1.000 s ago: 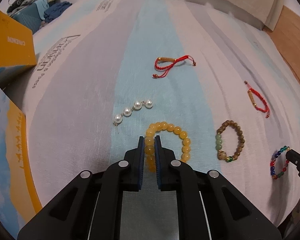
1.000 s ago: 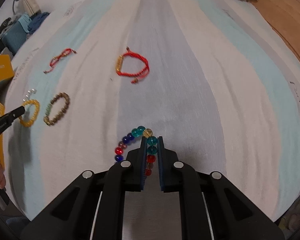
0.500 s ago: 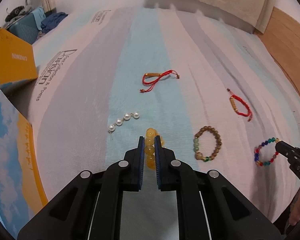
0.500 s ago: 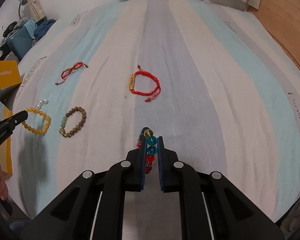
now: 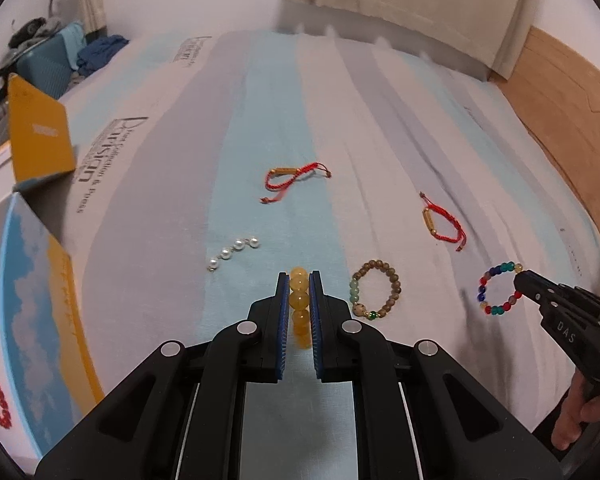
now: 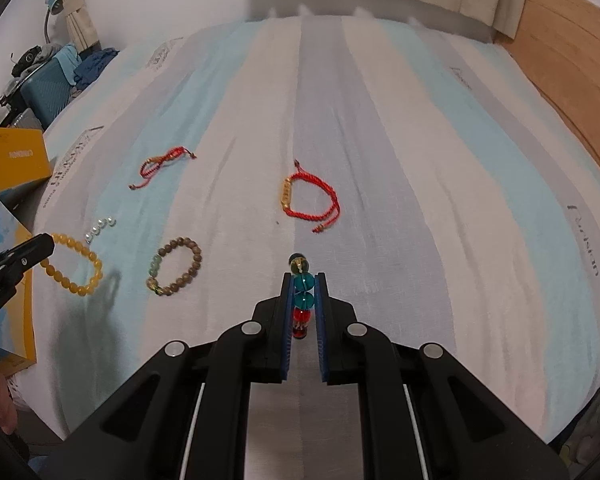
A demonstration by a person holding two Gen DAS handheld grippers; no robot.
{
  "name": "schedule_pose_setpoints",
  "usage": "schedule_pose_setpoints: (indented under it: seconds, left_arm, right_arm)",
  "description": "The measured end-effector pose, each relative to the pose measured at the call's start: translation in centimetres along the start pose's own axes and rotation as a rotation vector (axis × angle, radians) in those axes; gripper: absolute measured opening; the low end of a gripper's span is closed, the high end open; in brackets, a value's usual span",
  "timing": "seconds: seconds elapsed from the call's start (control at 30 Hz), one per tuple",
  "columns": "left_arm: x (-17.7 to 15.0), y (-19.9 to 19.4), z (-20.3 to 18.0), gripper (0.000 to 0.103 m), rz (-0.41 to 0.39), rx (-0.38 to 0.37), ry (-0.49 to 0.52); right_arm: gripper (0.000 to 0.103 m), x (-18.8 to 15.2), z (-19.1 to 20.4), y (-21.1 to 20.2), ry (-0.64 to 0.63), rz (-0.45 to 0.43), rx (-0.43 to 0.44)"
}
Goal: Organize jewelry
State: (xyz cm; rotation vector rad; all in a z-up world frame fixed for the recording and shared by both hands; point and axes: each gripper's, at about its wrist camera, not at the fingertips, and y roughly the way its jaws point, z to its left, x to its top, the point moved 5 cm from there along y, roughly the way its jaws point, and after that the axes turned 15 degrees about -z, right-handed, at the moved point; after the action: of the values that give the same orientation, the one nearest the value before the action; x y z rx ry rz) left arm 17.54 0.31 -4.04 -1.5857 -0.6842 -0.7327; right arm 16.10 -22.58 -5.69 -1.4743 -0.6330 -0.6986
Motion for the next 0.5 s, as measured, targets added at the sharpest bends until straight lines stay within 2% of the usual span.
schedule_pose_setpoints:
  seconds: [0.5]
  left_arm:
    - [0.9, -2.3, 2.2, 0.009, -0.026, 0.049, 0.007]
  right_arm:
    - [0.009, 2.3, 4.6, -1.8, -0.045, -0.054, 0.001]
